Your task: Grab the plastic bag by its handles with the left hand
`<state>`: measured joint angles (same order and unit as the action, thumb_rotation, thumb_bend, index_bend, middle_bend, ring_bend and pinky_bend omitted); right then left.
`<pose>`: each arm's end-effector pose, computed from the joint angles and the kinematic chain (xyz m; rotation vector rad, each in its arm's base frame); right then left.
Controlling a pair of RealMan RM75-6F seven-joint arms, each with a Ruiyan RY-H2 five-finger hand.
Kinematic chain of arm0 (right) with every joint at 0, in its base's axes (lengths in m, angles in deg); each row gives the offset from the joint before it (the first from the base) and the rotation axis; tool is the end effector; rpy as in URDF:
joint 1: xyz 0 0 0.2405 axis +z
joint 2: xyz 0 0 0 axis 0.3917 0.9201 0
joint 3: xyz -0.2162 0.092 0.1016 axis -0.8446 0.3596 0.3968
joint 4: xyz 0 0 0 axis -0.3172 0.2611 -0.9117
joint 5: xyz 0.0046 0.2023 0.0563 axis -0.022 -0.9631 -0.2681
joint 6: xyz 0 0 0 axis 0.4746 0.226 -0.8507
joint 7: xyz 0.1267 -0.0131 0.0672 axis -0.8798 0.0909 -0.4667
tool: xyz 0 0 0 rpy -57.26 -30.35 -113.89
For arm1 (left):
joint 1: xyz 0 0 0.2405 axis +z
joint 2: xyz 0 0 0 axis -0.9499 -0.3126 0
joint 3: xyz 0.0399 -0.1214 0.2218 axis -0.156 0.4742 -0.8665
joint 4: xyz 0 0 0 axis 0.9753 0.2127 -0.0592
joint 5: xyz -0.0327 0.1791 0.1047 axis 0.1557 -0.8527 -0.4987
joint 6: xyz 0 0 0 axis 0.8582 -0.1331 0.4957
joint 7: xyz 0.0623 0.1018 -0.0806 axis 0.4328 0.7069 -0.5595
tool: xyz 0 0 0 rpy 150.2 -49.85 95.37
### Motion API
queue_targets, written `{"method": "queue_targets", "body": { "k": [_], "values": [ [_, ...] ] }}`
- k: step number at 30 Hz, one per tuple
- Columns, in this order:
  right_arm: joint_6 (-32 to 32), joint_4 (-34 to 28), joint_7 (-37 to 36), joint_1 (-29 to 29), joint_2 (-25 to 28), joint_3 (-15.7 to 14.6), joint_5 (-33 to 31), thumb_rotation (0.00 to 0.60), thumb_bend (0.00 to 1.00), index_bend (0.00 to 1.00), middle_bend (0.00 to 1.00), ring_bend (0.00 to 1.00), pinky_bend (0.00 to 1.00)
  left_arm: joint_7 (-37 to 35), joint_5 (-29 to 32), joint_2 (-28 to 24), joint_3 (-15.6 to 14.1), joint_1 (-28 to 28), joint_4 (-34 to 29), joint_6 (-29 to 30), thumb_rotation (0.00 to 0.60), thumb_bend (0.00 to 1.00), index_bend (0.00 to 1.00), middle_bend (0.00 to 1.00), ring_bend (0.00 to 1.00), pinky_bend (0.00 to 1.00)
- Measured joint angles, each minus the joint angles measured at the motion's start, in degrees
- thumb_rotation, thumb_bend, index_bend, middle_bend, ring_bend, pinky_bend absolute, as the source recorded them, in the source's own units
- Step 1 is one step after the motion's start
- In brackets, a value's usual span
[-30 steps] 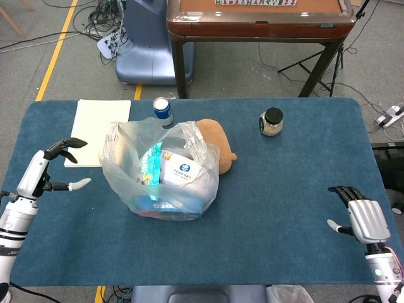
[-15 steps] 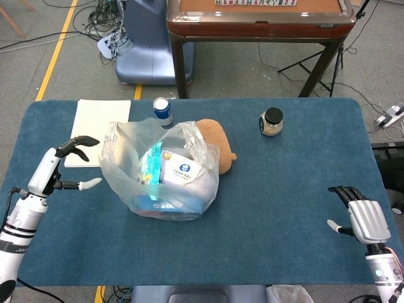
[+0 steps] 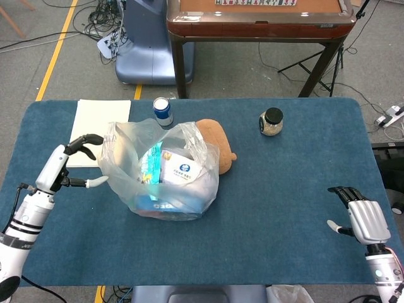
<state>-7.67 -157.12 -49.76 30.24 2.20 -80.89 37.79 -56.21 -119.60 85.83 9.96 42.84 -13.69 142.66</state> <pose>-0.3106 -0.1911 0.1429 1.4533 -0.9697 0.8547 -0.1630 0.3204 0.1841 -1.3899 -1.4234 -1.7128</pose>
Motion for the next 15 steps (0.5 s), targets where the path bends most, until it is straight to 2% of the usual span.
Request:
{"method": "queue_targets", "body": {
  "k": [15],
  "values": [
    [0.13,-0.07,0.12,-0.02,-0.02,-0.06,0.14,0.600,0.00,0.28,0.28,0.23,0.52,-7.49,-1.93,-1.67,-0.03,-0.78,-0.95,-1.04,0.600,0.00,0.30,0.30,0.27,0.44]
  ]
}}
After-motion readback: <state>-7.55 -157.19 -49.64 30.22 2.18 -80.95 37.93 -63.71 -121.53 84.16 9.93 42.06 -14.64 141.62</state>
